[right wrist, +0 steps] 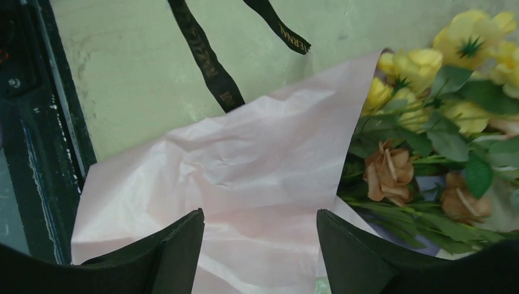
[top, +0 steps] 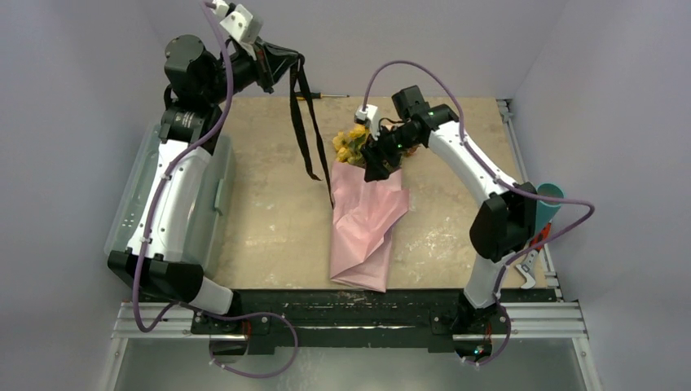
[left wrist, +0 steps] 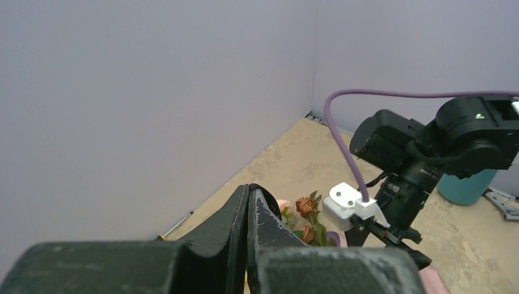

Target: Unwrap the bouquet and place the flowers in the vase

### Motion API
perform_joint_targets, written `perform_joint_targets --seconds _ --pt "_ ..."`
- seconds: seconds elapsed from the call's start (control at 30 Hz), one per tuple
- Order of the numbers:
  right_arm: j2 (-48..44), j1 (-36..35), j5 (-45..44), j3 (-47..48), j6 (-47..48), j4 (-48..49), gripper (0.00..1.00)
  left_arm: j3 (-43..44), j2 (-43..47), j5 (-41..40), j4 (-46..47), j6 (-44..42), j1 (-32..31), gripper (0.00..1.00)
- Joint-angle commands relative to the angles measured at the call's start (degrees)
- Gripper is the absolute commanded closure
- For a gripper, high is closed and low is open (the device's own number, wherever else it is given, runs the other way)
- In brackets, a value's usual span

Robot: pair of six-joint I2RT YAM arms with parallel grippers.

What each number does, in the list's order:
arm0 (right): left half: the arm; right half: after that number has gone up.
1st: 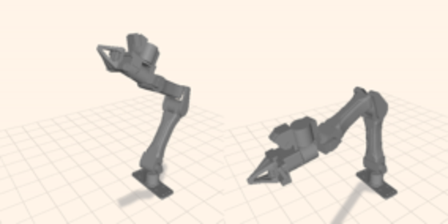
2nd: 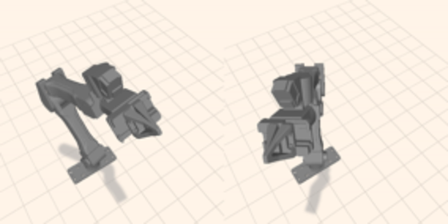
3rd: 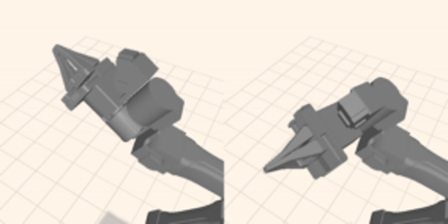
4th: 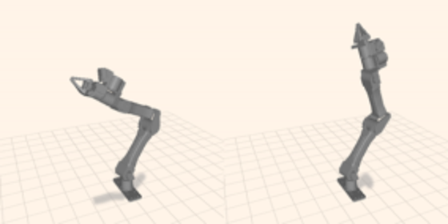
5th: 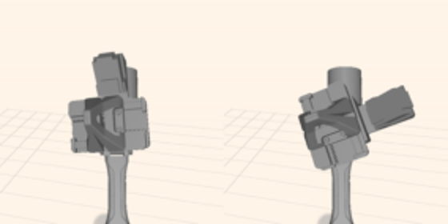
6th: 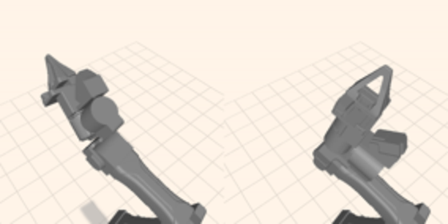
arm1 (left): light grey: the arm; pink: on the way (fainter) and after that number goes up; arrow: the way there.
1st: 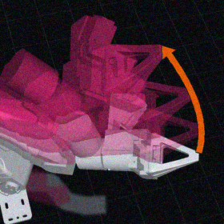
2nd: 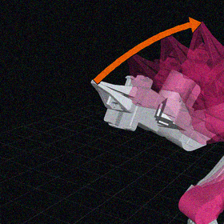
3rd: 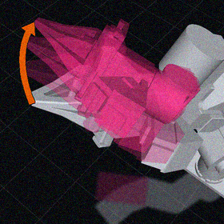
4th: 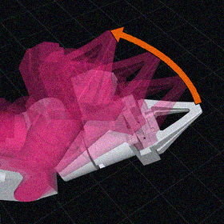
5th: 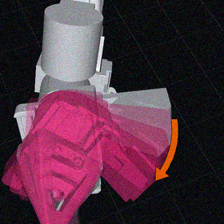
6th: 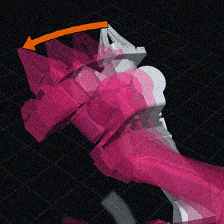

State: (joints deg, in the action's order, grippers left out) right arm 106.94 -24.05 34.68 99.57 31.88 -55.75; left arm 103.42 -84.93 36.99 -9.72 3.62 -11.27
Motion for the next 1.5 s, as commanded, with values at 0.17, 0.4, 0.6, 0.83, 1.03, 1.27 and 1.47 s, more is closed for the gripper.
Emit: perform_joint_targets --seconds 0.17,0.4,0.6,0.83,1.03,1.27,1.47 --pt "-8.03 -1.13 12.43 3.13 -13.14 18.87 0.26 3.80 -0.25 3.60 6.86 6.25 0.46 1.00" --pt "-2.65 -5.80 13.15 8.04 -14.43 25.35 0.26 5.74 -0.22 4.30 7.43 8.62 0.46 1.00" --pt "-2.32 -9.31 11.10 3.21 -22.76 44.32 0.26 5.31 0.11 5.06 8.83 10.92 0.46 1.00" --pt "0.73 -12.77 9.34 2.80 -23.29 52.62 0.31 5.13 0.07 6.14 11.82 13.60 0.46 1.00" --pt "3.08 -13.15 8.63 3.94 -25.45 54.42 0.62 4.49 0.62 5.79 12.00 13.63 0.46 1.00" --pt "1.66 -13.38 5.78 3.64 -26.48 53.67 1.00 1.97 1.44 3.68 14.02 16.18 1.22 1.00" --pt "0.48 -13.54 3.79 8.85 -29.59 51.44 1.00 -4.62 3.95 -6.35 11.54 16.29 1.83 1.00"
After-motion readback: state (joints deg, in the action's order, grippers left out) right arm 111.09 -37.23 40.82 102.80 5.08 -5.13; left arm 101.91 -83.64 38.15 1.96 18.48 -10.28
